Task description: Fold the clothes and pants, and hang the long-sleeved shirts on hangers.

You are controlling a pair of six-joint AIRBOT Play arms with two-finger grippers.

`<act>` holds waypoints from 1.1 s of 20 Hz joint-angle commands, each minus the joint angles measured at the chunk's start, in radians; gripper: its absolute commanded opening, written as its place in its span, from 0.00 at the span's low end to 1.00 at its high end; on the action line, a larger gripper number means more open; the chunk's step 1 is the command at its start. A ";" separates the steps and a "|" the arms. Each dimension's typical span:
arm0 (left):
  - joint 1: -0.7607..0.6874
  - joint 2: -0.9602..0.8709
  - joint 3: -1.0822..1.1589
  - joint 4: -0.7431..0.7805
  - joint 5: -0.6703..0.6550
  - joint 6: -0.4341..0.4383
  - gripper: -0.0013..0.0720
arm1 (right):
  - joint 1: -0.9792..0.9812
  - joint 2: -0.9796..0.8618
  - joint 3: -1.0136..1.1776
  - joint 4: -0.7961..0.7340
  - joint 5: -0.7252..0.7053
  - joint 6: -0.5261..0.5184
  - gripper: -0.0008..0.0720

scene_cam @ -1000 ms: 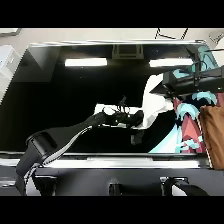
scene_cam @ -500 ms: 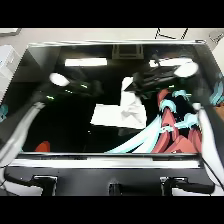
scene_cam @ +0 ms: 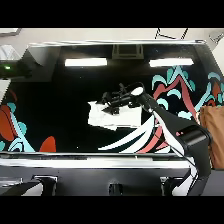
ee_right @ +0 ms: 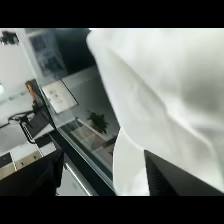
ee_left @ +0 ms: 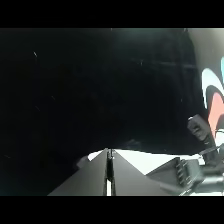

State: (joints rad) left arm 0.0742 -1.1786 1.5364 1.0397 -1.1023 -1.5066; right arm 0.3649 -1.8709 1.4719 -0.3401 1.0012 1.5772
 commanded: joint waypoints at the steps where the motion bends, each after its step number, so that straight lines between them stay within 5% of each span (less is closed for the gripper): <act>1: 0.018 0.061 0.000 0.020 -0.010 0.007 0.05 | -0.159 0.072 0.001 -0.052 0.077 -0.041 0.83; 6: 0.018 0.061 0.000 0.019 -0.010 0.006 0.05 | -0.513 0.224 -0.032 -0.710 0.452 0.084 0.94; 7: 0.018 0.060 0.000 0.019 -0.010 0.006 0.05 | -0.546 0.224 -0.080 -0.746 0.496 0.081 0.95; 13: 0.018 0.059 -0.005 0.011 -0.022 -0.022 0.05 | -0.473 0.204 -0.390 -0.306 0.201 -0.240 0.94; 15: 0.018 0.059 -0.005 0.007 -0.029 -0.024 0.05 | -0.430 0.168 -0.389 -0.227 0.159 -0.258 0.92; 18: 0.018 0.059 -0.005 0.007 -0.034 -0.024 0.05 | -0.397 0.139 -0.388 -0.177 0.118 -0.258 0.64; 19: 0.018 0.059 -0.005 0.007 -0.034 -0.024 0.05 | -0.398 0.140 -0.385 -0.170 0.124 -0.259 0.27; 20: 0.018 0.059 -0.005 0.007 -0.034 -0.024 0.05 | -0.412 0.140 -0.368 -0.165 0.150 -0.261 0.07; 22: 0.018 0.059 -0.005 0.007 -0.034 -0.023 0.05 | -0.462 0.145 -0.285 -0.161 0.264 -0.328 0.07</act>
State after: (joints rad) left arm 0.0914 -1.1202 1.5318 1.0481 -1.1347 -1.5280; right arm -0.0650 -1.7241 1.1252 -0.5438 1.1816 1.3163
